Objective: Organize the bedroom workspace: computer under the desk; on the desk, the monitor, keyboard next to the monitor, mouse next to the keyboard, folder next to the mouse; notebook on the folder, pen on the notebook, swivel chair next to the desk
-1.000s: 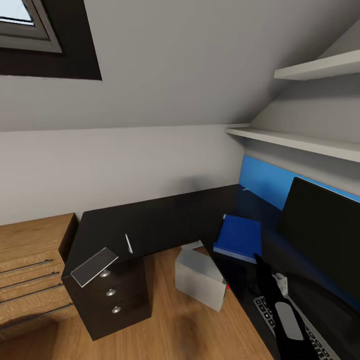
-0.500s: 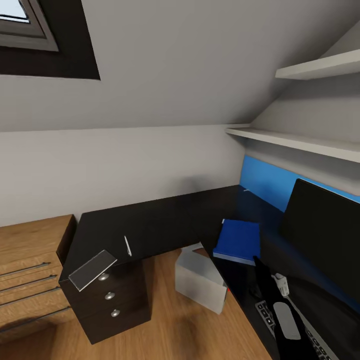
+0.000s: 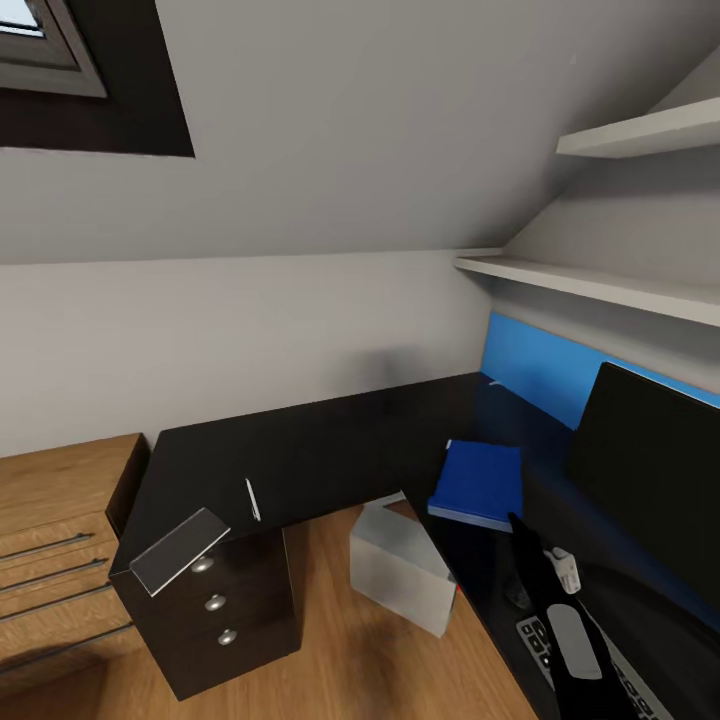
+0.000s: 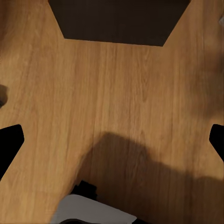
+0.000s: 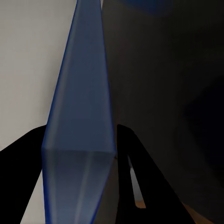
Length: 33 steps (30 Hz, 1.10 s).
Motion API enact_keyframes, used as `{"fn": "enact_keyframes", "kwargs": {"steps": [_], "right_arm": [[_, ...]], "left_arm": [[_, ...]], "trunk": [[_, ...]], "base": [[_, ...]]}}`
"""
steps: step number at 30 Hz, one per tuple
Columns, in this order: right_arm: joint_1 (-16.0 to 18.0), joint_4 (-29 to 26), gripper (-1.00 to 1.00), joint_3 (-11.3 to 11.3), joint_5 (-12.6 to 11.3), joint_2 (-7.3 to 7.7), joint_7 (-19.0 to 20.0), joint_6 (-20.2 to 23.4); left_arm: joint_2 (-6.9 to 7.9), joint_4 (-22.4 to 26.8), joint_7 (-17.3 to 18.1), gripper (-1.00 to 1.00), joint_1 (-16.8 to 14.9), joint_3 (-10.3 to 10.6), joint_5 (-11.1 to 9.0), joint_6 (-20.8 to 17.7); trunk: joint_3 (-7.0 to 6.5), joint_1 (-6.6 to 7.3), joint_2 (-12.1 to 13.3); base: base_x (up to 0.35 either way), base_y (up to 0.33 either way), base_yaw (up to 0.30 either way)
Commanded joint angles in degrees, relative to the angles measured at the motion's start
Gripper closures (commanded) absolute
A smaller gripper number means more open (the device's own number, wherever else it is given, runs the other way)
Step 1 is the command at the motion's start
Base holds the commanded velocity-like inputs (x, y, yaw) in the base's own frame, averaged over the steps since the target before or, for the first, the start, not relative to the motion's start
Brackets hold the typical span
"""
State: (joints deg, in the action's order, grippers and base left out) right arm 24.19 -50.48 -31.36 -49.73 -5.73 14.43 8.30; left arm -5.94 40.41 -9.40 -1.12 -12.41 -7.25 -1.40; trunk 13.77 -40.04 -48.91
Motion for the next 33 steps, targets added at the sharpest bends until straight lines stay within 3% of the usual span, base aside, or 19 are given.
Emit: {"fn": "enact_keyframes", "kwargs": {"steps": [1, 12, 20, 33], "right_arm": [[0.07, -0.05, 1.0, -0.32, -0.55, -0.07, 0.25, 0.59], [0.07, -0.06, 1.0, -0.23, -0.46, -0.07, 0.31, -2.92], [0.07, -0.13, 1.0, -0.26, 2.86, -0.15, 0.26, -4.26], [0.07, -0.15, 1.0, -0.28, 3.58, -0.17, 0.24, -4.43]], "left_arm": [[-0.07, 0.29, -0.11, -1.0, -0.02, -0.07, -0.57, -0.16], [-0.12, 0.62, -0.11, -1.0, -0.02, -0.07, -0.64, -0.13], [-0.31, 0.56, -0.09, -1.0, -0.02, -0.09, -0.66, -0.17], [-0.47, 0.54, -0.09, -1.0, -0.02, -0.07, -0.66, -0.12]], "trunk": [[0.08, -0.01, -0.06], [1.88, -2.21, -4.07], [3.31, -3.96, -7.28], [5.65, -6.82, -12.49]], "base": [[0.002, 0.0, 0.0], [0.0, 0.0, 0.0], [0.0, 0.0, 0.0], [0.0, 0.0, 0.0]]}}
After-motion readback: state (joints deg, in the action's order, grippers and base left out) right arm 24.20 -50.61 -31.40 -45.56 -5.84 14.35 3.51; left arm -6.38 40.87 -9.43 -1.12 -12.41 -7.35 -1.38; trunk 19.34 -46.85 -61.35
